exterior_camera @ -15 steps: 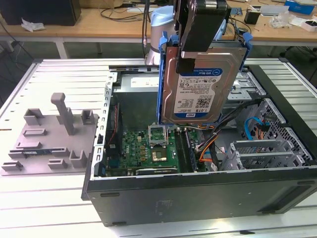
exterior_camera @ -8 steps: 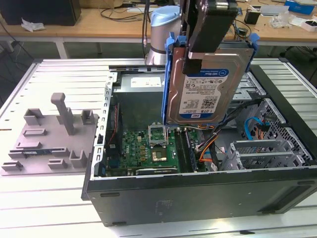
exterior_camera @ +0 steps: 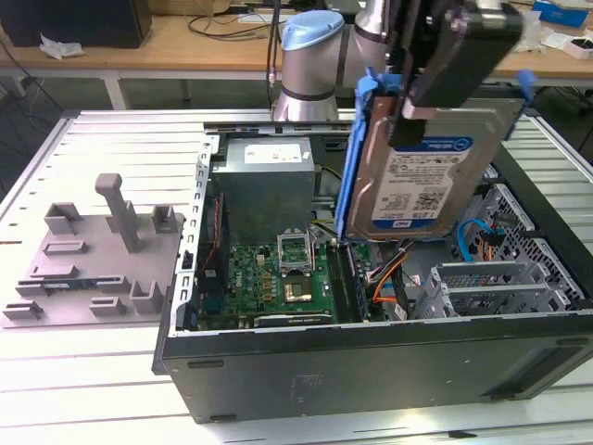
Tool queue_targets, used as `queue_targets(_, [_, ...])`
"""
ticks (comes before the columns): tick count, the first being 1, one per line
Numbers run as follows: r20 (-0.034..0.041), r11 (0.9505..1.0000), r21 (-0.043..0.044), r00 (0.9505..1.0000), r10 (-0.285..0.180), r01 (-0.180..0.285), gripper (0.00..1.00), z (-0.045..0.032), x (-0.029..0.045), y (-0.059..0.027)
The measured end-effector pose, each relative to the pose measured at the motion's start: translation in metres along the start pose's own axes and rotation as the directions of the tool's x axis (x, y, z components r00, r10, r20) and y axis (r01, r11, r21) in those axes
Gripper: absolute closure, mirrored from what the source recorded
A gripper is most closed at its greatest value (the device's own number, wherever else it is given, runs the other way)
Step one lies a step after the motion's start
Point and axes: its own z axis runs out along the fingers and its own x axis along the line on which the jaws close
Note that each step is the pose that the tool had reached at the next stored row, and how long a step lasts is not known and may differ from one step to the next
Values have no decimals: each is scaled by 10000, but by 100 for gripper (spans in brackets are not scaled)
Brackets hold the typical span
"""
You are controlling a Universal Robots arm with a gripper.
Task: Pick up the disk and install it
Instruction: 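Insert the disk into the insertion slot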
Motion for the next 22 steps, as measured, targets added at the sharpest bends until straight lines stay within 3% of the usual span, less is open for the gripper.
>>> queue_targets(3, [1, 10000, -1, 10000, 2, -2, 64, -2, 20, -112])
queue_targets(4, [0, 10000, -1, 10000, 1, -1, 64, -4, 34, -226])
queue_targets(7, [0, 10000, -3, 10000, 0, 0, 64, -7, 58, -390])
queue_targets(13, [0, 10000, -4, 10000, 1, -1, 64, -11, 94, -620])
queue_targets(18, [0, 10000, -5, 10000, 0, 0, 64, -15, 138, -862])
queue_targets(22, [0, 10000, -5, 10000, 0, 0, 64, -13, 201, -972])
